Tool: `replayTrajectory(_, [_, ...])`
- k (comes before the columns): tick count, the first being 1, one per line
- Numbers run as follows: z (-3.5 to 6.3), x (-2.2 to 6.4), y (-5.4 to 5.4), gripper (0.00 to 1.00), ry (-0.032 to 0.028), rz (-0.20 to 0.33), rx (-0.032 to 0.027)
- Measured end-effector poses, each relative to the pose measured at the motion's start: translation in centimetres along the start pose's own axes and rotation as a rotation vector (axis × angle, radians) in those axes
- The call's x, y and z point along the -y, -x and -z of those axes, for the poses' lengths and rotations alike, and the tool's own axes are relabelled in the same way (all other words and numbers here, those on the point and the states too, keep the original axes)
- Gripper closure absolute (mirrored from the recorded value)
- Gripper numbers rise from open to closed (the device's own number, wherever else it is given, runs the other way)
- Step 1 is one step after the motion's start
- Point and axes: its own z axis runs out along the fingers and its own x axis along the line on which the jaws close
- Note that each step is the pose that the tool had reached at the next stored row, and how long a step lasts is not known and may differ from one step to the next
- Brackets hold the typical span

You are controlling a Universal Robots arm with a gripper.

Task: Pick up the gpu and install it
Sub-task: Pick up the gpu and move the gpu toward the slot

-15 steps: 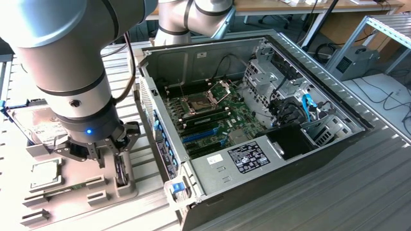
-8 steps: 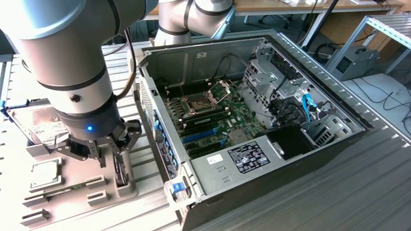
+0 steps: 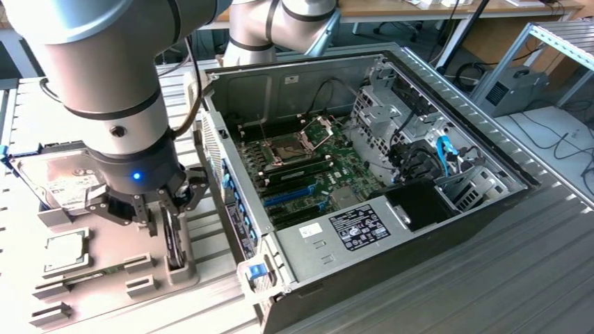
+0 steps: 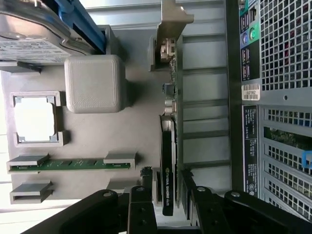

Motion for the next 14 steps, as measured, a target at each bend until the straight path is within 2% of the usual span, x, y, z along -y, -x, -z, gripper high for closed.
replayTrajectory(9, [-0.25, -2.38, 0.0, 0.64, -0.0051, 0.0, -0.0049])
replayTrajectory(14, [-0.62, -3.21, 0.3, 0.64, -0.0114, 0.001, -0.0126])
